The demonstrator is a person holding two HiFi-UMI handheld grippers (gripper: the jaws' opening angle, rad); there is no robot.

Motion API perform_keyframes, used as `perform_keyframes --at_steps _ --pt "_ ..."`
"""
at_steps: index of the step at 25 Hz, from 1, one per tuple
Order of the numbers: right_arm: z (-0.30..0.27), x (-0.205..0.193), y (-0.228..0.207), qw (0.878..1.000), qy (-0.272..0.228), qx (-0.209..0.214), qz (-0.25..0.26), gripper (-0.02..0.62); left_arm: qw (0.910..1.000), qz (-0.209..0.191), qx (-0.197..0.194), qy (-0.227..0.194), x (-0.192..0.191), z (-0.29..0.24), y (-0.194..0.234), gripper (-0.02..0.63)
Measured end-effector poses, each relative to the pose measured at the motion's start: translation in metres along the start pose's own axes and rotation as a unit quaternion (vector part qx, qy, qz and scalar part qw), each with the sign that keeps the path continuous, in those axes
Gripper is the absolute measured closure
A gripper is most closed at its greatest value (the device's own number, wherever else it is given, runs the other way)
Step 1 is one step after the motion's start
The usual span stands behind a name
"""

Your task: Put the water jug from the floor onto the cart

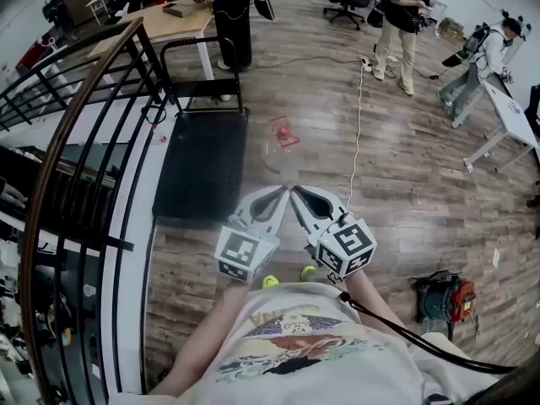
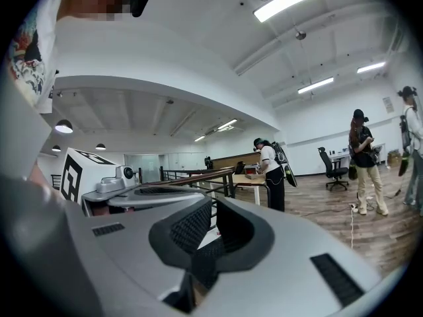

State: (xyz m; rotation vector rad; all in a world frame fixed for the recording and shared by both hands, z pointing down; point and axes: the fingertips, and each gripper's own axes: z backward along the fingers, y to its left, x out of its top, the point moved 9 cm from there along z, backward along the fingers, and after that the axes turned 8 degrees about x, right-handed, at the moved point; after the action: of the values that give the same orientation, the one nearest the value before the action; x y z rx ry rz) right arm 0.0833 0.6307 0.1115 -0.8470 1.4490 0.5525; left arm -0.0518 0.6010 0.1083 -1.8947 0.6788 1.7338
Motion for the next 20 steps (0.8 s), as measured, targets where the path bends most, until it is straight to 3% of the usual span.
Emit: perform_keyframes --at_steps 7,20 --pt "0.0 -0.001 0.003 1.0 0.003 -0.002 0.003 0.56 1.0 0.003 -0.005 -0.002 -0.003 0.002 0.001 0.594" --pt "-0.023 0.006 -0.032 0.999 0.013 0.02 0.021 0.56 0.9998 0.0 0.018 0.01 0.0 -0.029 0.018 0.594"
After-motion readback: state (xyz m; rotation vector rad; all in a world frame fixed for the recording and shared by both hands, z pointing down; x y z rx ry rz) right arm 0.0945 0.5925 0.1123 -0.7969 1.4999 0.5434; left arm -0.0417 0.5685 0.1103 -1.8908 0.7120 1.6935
